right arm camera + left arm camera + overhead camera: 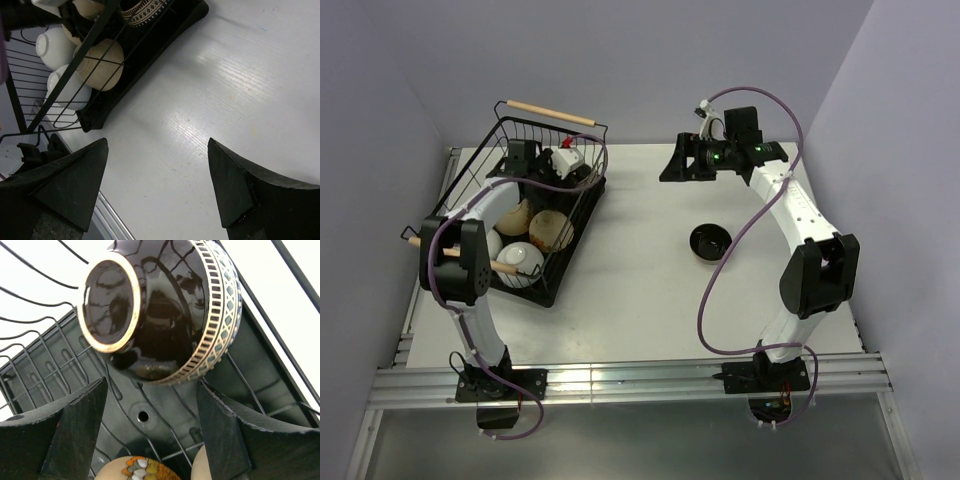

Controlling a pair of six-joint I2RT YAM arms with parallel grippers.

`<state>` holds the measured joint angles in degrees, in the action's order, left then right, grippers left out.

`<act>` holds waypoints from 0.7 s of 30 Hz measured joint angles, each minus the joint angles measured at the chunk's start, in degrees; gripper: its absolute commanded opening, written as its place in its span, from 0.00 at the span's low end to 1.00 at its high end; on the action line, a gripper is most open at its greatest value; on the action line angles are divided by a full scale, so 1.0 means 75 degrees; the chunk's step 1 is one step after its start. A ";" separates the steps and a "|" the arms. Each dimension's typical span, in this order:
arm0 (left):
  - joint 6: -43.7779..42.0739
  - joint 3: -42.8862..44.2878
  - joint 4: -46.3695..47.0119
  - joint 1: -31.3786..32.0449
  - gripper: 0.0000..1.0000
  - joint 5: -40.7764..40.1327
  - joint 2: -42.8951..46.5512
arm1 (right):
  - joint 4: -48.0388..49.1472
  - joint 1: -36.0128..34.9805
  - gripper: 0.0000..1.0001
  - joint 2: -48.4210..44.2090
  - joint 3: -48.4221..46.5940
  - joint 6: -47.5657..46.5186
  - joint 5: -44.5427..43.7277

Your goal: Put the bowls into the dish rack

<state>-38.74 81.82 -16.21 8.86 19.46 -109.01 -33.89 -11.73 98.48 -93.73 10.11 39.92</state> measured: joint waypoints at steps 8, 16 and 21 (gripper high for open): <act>-0.0093 0.0017 -0.0070 -0.0347 0.83 0.0641 0.0568 | -0.0006 0.0017 0.87 0.0003 0.0085 -0.0020 0.0006; -0.0804 -0.0833 0.0729 -0.0335 0.86 0.1434 0.0854 | -0.0003 0.0020 0.87 0.0003 0.0085 -0.0023 0.0003; -0.1588 -0.0968 0.0950 -0.0338 0.87 0.1868 0.0854 | -0.0003 0.0035 0.87 0.0003 0.0087 -0.0023 0.0003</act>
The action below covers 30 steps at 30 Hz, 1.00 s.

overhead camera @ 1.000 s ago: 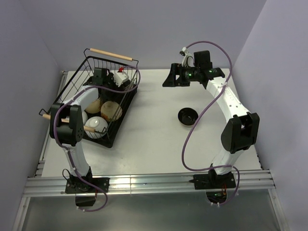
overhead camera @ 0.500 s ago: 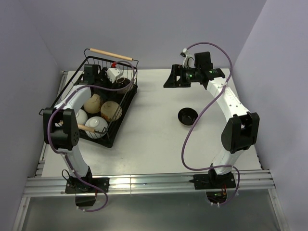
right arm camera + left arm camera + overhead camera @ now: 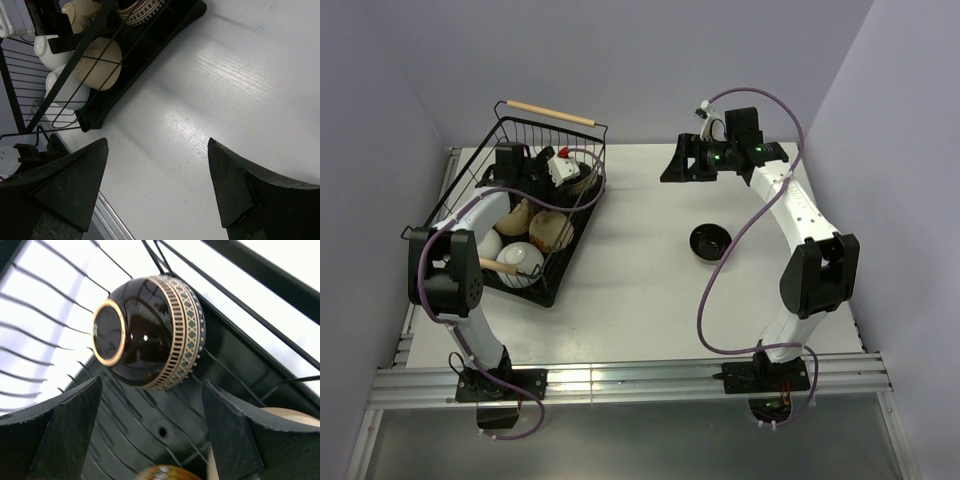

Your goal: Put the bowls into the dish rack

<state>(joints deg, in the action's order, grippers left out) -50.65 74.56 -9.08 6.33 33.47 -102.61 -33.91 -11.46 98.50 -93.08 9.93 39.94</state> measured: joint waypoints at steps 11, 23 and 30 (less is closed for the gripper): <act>-0.2349 0.0055 0.0099 -0.0274 0.86 0.1058 -0.0332 | -0.0009 0.0096 0.87 0.0000 0.0006 -0.0026 0.0000; -0.4202 0.1078 -0.1145 -0.0455 0.87 0.1722 -0.1174 | -0.0012 0.0163 0.87 0.0052 0.0006 -0.0032 0.0000; -0.4494 0.1078 -0.1043 -0.0396 0.88 0.1725 -0.1285 | -0.0017 0.0187 0.87 0.0198 0.0000 -0.0029 0.0000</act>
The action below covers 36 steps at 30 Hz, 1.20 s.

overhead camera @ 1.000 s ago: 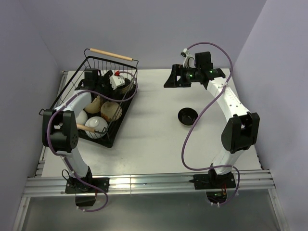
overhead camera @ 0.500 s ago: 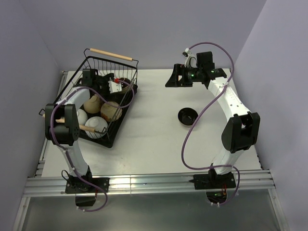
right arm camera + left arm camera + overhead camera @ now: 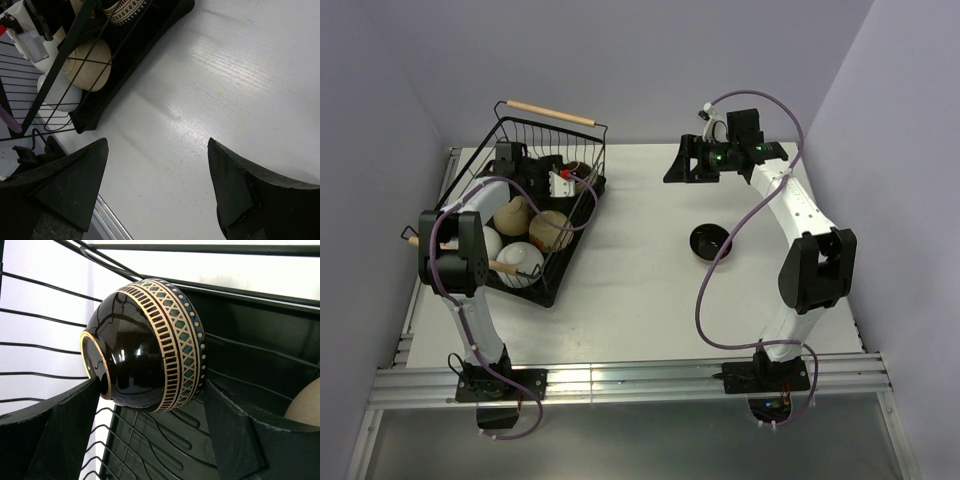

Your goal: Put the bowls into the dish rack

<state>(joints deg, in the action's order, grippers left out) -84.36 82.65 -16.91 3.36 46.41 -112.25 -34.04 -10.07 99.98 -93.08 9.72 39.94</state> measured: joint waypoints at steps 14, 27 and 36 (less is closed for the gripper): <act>-0.0210 -0.0117 0.0458 0.0102 0.57 -0.0157 -0.0041 | -0.0090 0.0041 0.87 0.0163 -0.0006 -0.0009 0.0012; -0.1547 0.0152 -0.0280 0.0099 0.41 -0.0166 -0.0026 | -0.0111 0.0082 0.86 0.0166 -0.0006 -0.0029 0.0044; -0.2133 0.0434 -0.0895 0.0055 0.54 -0.0251 -0.0026 | -0.0119 0.0082 0.86 0.0166 -0.0006 -0.0032 0.0093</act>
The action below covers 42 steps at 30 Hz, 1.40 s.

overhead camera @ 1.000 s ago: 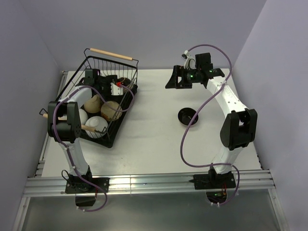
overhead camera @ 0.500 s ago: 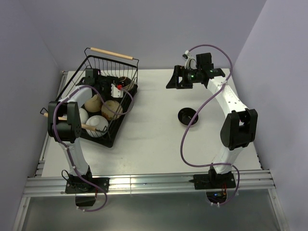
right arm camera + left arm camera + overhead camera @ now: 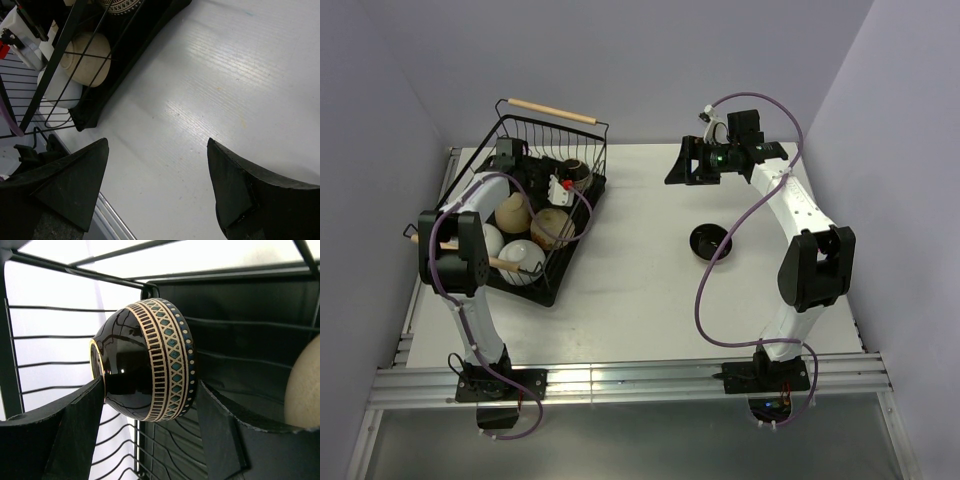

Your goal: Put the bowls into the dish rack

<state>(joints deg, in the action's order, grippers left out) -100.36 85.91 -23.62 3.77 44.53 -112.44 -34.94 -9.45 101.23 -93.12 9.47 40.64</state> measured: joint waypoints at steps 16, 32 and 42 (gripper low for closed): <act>-0.0175 0.0184 -0.0498 -0.0134 0.95 0.0344 0.0420 | -0.0093 0.0003 0.87 0.0000 -0.0087 -0.0032 -0.0003; 0.6044 0.0799 0.0994 -0.0294 0.99 -0.0087 0.1932 | -0.1349 0.0382 1.00 -0.0096 -0.0350 -0.0892 -0.0729; 1.1471 0.1110 0.0294 -0.0399 0.99 -0.1361 0.3590 | -0.2634 0.0737 1.00 -0.0350 0.0128 -0.2259 -0.2162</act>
<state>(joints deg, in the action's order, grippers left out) -14.33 94.24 -21.41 0.78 34.33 -85.52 -54.70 -3.92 98.61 -92.16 -7.46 24.43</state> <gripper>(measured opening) 0.995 0.996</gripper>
